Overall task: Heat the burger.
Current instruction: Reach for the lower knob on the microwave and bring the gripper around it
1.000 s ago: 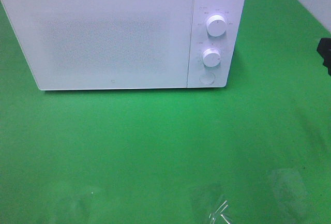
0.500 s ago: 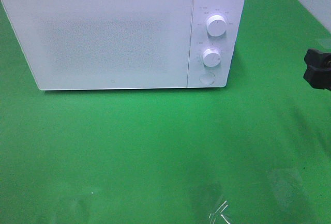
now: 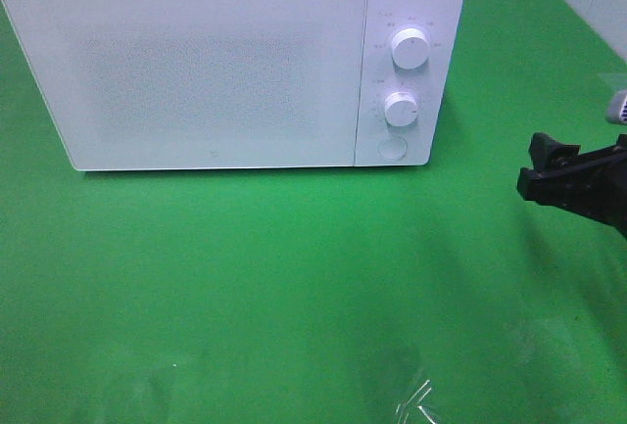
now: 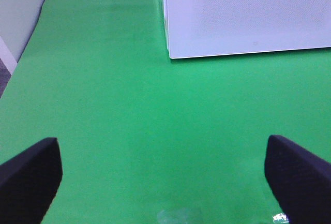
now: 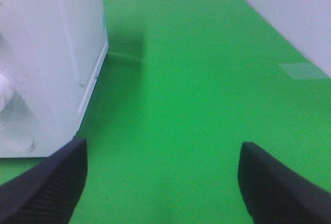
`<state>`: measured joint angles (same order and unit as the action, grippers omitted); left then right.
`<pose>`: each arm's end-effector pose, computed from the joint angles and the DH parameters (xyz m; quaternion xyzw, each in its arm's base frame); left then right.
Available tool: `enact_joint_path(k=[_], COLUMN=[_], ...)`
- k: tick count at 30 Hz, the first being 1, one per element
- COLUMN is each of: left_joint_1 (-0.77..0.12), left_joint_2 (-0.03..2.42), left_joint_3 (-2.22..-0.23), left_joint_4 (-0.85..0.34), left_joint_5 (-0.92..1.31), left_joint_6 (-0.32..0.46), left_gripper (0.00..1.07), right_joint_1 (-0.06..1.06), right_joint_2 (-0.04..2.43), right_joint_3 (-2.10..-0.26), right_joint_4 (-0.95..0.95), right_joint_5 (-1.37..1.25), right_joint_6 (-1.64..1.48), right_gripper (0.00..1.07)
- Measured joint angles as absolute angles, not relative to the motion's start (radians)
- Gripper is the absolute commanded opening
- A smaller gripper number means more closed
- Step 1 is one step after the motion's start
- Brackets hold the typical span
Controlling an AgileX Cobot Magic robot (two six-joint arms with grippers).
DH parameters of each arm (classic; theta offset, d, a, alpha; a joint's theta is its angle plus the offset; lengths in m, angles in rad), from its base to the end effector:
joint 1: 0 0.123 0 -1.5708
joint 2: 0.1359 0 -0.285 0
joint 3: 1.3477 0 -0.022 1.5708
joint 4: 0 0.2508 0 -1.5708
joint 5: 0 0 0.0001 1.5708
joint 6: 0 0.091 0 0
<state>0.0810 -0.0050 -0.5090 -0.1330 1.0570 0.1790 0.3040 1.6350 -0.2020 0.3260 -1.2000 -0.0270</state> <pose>-0.0060 -0.0110 0.2806 0.0444 0.8455 0.0026 0.5320 0.2178 0.0399 0.1484 0.0184 0.7601 0.0138 0.6494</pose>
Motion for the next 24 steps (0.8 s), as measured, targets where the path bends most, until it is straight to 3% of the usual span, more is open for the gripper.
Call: enact_joint_path(k=[2,12,24], left_joint_1=[0.081,0.081,0.081], left_joint_2=[-0.005,-0.005,-0.005], left_joint_3=[-0.509,-0.509,-0.509], left_joint_4=[-0.133,-0.133,-0.133], left_joint_5=[1.057,1.057,1.057], left_joint_6=[0.179,0.179,0.179], left_gripper=[1.00,1.00,1.00], right_joint_1=[0.388,0.551,0.655], right_joint_2=[1.668,1.746,1.818], right_joint_3=[-0.203,-0.251,-0.403], right_joint_4=[0.386,0.511,0.571], right_joint_5=[-1.204,-1.204,-1.205], right_joint_6=[-0.029,-0.034,-0.047], right_gripper=[0.76,0.76,0.76])
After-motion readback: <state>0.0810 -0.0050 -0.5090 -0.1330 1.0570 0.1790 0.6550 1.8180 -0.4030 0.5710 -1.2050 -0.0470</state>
